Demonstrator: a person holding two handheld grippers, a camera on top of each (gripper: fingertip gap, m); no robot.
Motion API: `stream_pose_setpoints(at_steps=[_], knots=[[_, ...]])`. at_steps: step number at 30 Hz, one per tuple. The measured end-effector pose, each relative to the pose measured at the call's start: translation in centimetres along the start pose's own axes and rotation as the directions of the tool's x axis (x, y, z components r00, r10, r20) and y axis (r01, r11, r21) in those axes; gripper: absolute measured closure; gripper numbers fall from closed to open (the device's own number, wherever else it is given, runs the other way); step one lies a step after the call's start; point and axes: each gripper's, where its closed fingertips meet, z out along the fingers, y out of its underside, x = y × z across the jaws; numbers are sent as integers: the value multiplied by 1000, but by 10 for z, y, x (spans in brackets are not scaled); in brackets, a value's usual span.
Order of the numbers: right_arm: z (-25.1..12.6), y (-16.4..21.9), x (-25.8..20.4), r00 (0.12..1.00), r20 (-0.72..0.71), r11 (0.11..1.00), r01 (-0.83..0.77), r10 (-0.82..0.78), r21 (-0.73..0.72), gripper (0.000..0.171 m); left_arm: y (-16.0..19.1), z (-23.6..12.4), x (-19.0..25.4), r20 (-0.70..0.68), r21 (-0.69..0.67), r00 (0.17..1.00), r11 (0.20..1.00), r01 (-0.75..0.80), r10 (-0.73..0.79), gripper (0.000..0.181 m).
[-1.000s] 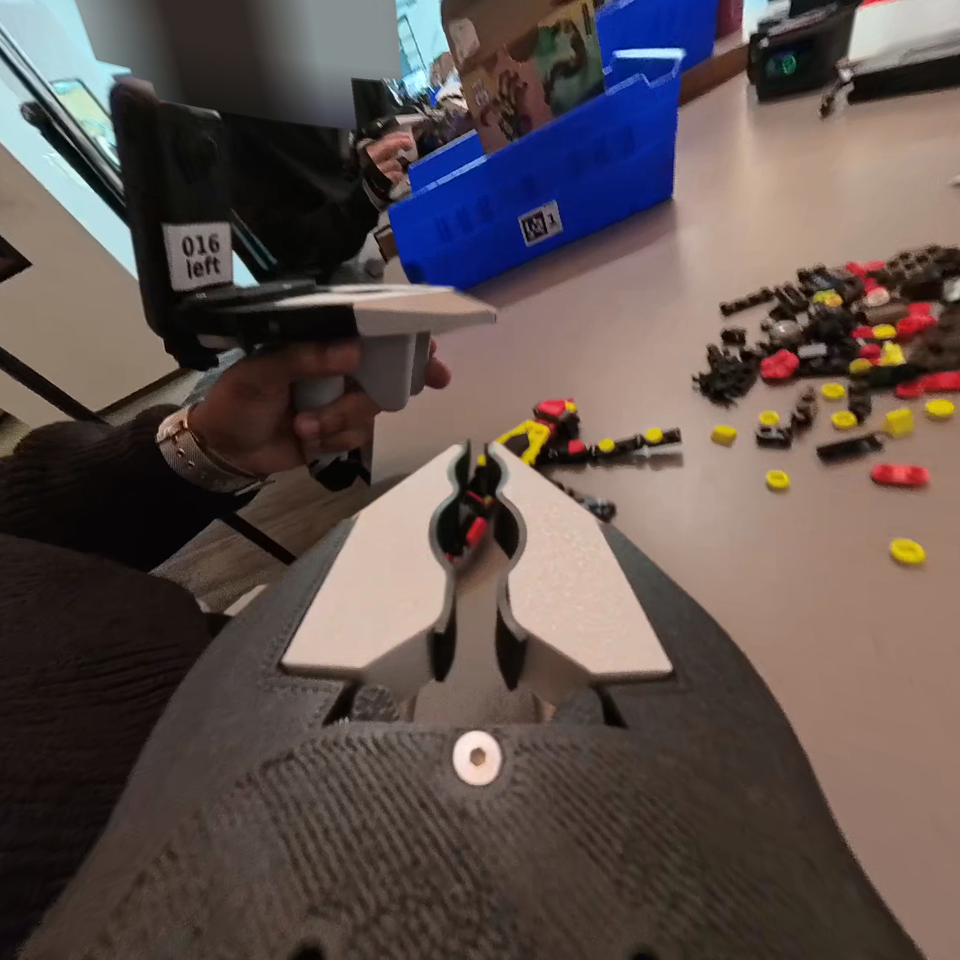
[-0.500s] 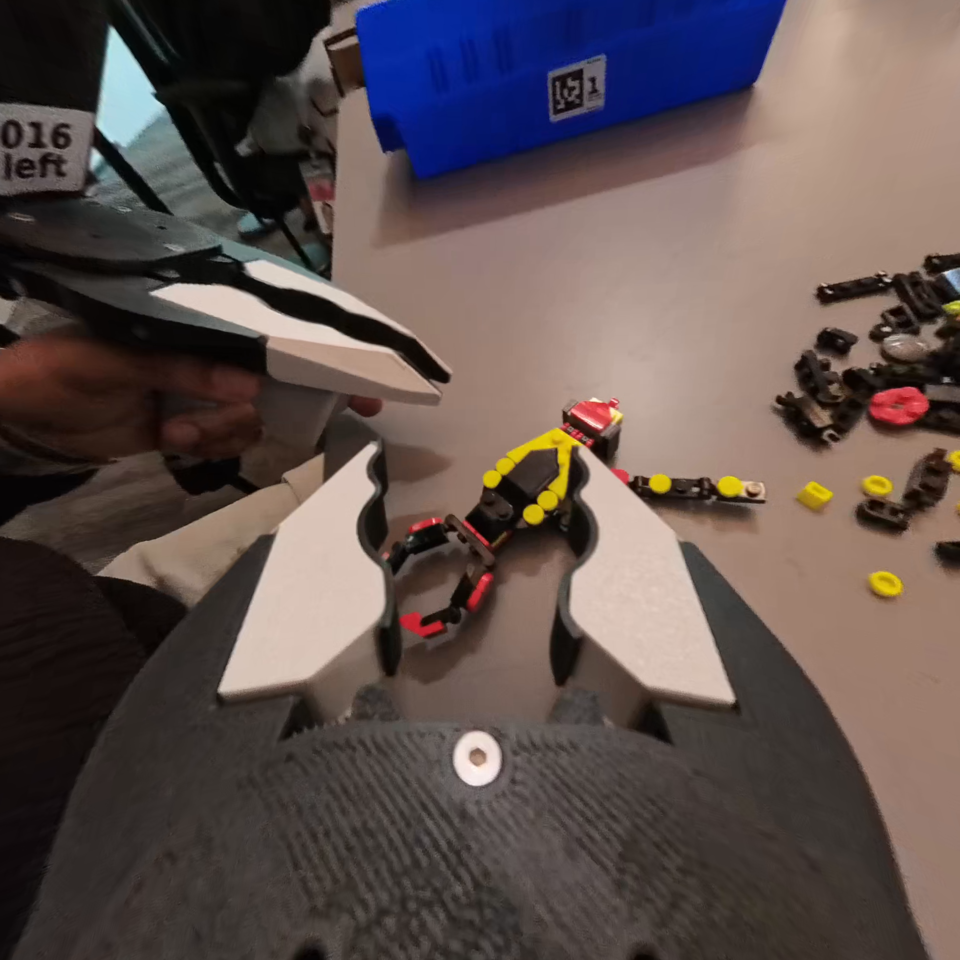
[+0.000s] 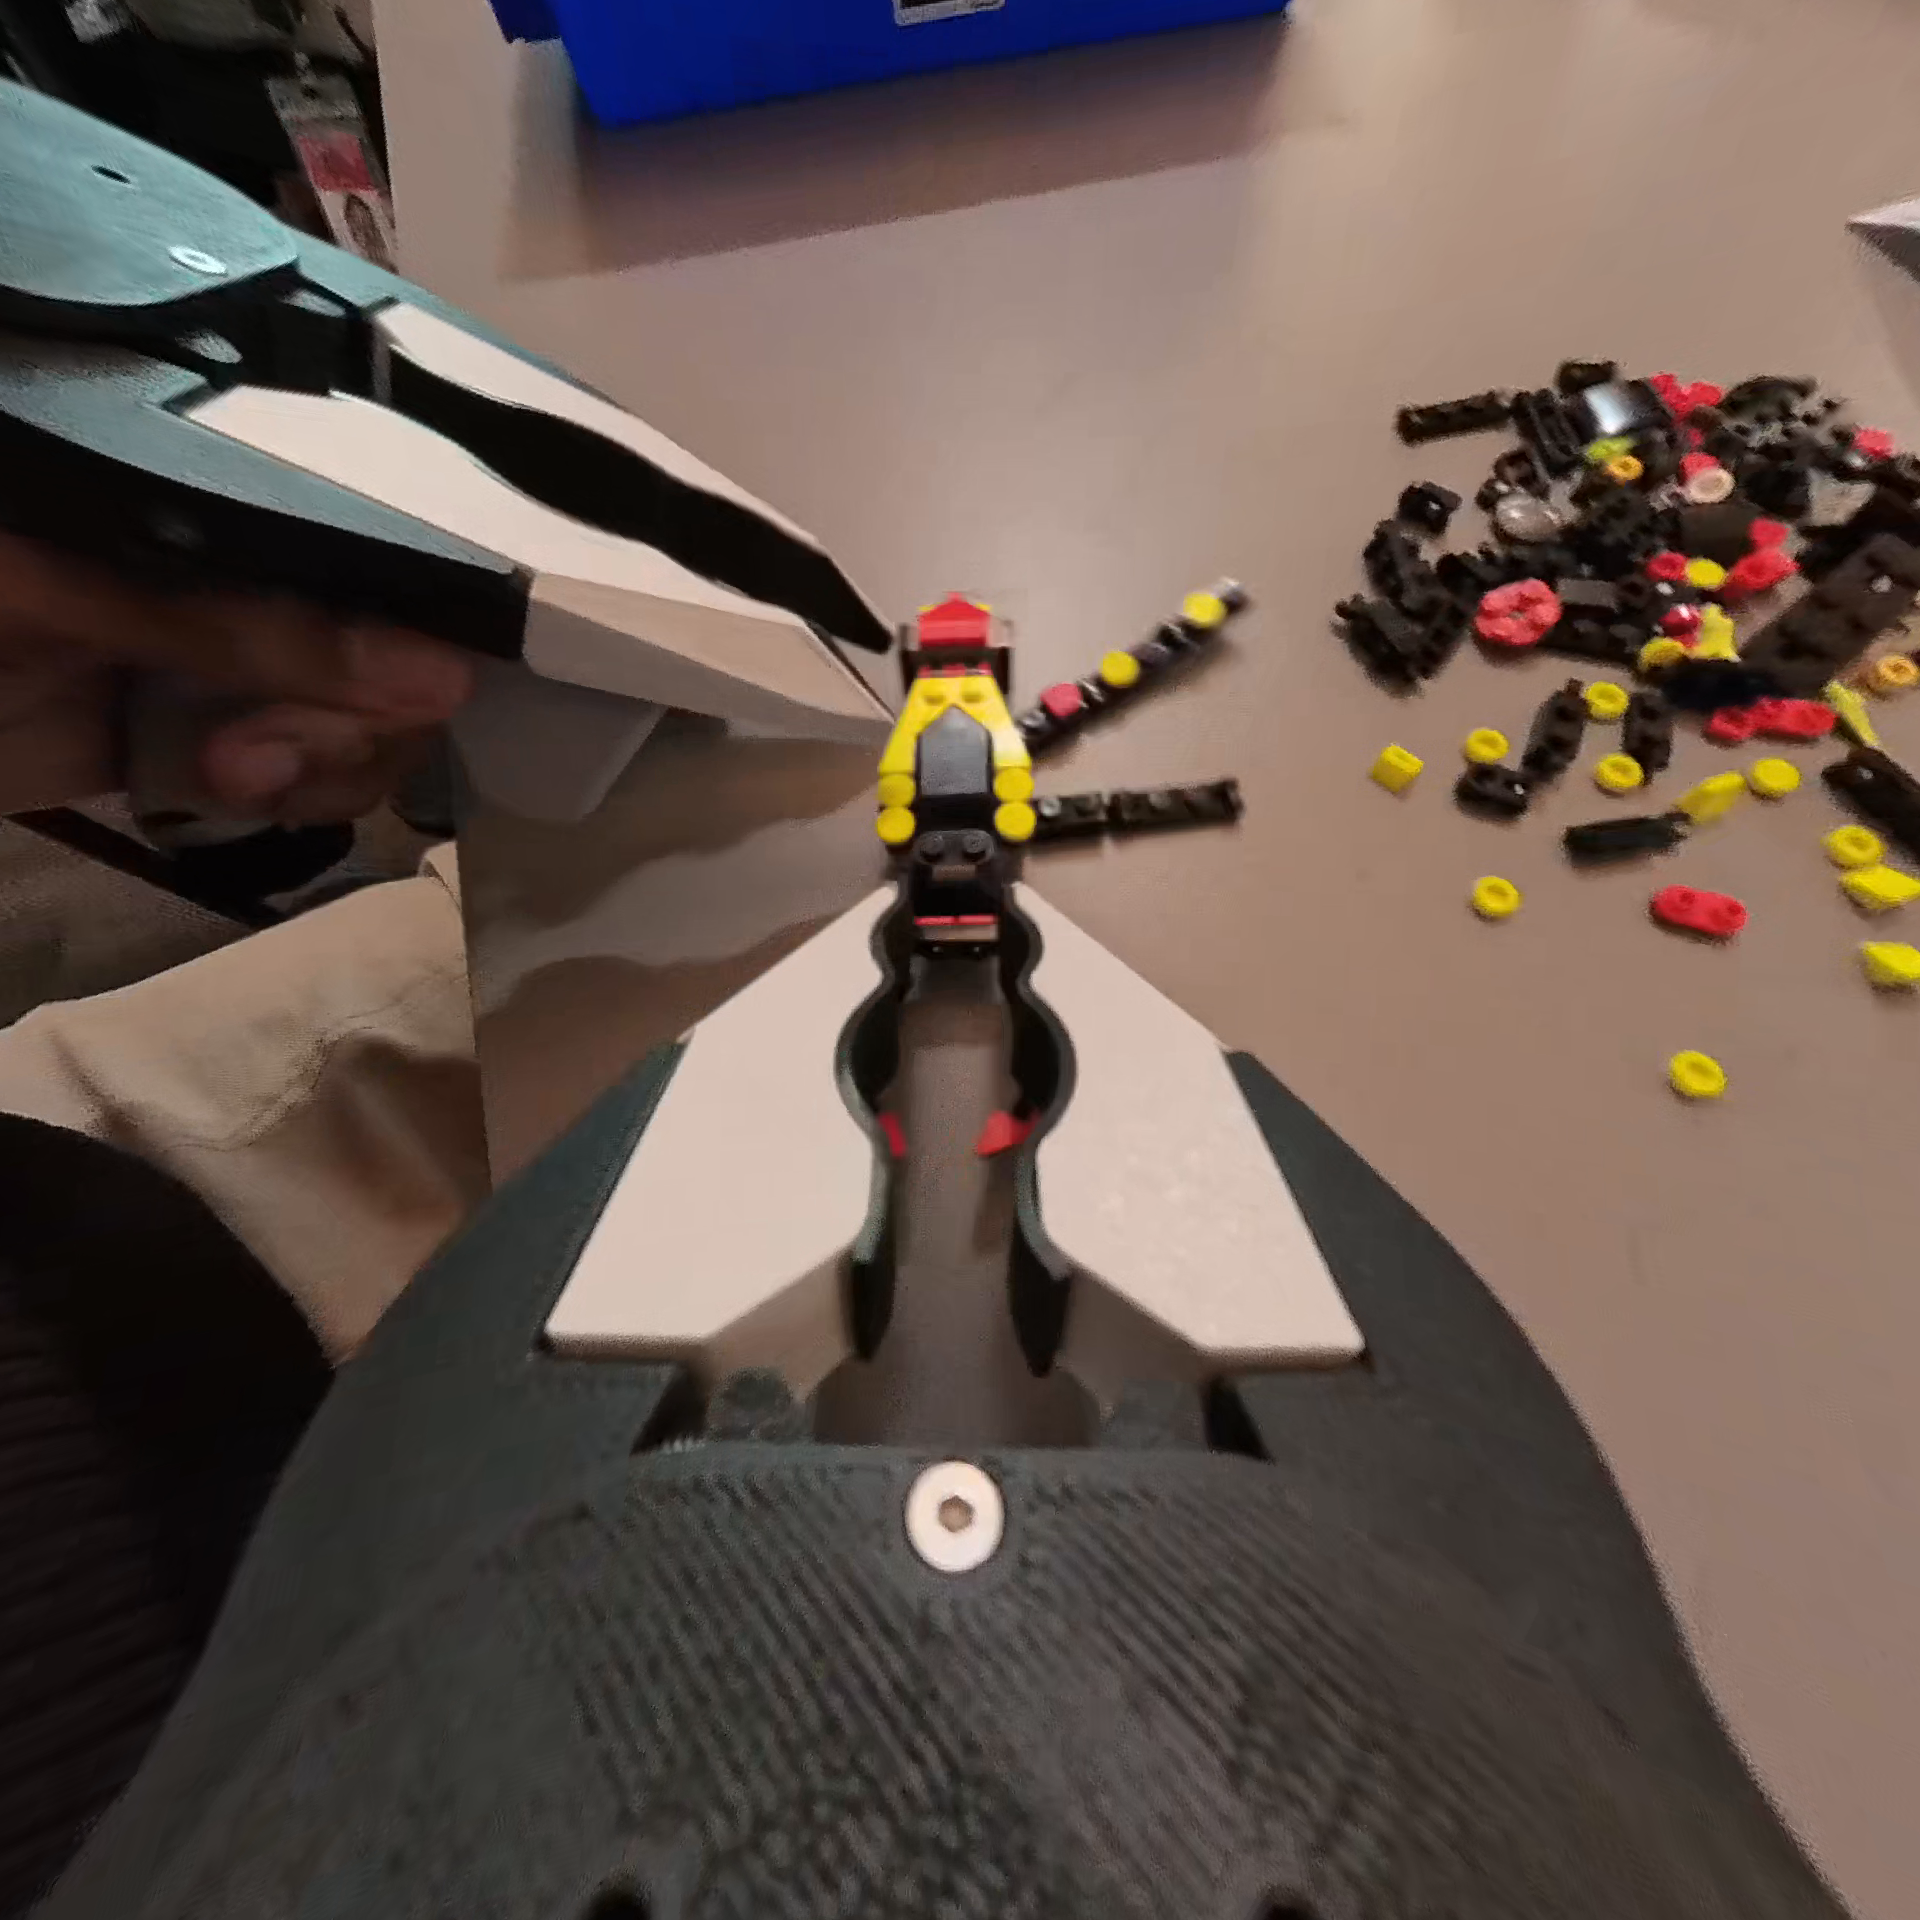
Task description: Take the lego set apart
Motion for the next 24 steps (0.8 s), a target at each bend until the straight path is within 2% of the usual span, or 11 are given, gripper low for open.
stream_pose_setpoints(at_steps=[1,5,10,12,15,19,24], knots=[[-4,2,5,1000,-5,1000,-23,23,3,157,-4,2,-1,22,10,1000,1000,-21,20,153],[-17,9,19,997,-31,997,-75,75,16,159,-14,9,-2,100,17,987,991,-129,127,144],[-27,15,13,994,12,994,-106,105,16,161,-9,25,9,99,-41,973,978,-206,209,146],[-32,11,-1,982,110,986,-159,153,49,167,-9,31,22,50,-52,972,973,-225,228,147],[-42,9,-11,941,227,960,-272,250,71,168,-7,41,39,-11,-76,966,963,-259,259,151],[-56,18,12,947,149,949,-301,285,92,166,11,55,64,-146,-181,951,938,-296,272,164],[-67,22,24,929,144,926,-358,340,121,164,19,59,87,-236,-187,907,899,-395,349,173]])
